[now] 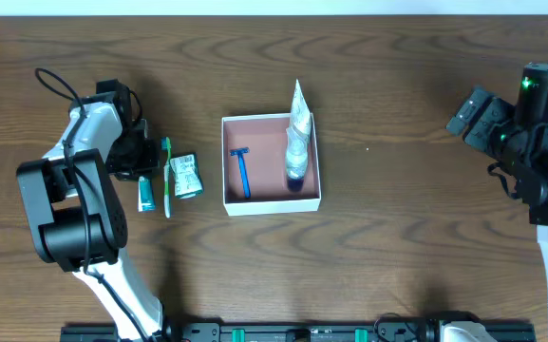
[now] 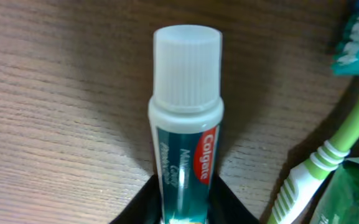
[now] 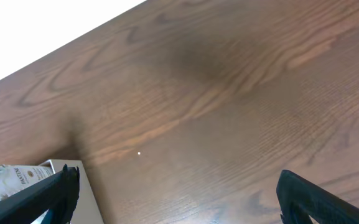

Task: Pack container
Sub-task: 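Grasp the toothpaste tube with the left gripper and lift it, then place the toothpaste tube in the box beside the razor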

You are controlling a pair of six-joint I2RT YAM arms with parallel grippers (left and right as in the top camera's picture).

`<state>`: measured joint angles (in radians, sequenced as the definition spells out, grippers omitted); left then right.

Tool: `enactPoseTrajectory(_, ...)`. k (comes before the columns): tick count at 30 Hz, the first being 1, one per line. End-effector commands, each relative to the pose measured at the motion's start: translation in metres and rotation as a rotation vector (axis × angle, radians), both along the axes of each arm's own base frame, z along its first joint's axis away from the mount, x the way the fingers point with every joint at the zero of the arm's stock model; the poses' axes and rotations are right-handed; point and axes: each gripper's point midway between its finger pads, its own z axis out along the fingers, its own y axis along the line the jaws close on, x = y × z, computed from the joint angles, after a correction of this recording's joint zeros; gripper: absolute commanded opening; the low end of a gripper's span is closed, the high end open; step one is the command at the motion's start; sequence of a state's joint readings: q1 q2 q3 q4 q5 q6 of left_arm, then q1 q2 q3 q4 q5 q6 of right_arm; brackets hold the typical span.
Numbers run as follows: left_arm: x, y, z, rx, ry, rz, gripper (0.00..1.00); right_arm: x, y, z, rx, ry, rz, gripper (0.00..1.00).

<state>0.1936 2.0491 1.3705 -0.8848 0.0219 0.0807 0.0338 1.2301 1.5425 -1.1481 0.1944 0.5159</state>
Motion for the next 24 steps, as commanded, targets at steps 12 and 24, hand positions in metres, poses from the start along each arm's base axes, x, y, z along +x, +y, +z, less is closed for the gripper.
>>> enactPoseTrajectory(12, 0.021, -0.057, 0.126, -0.12, -0.307, -0.029, 0.19, 0.0, -0.003, 0.003, 0.004, -0.01, -0.017, 0.99)
enactPoseTrajectory(24, 0.006, -0.202, 0.194, -0.226, -0.524, -0.264, 0.18, 0.0, -0.003, 0.003, 0.004, -0.01, -0.017, 0.99)
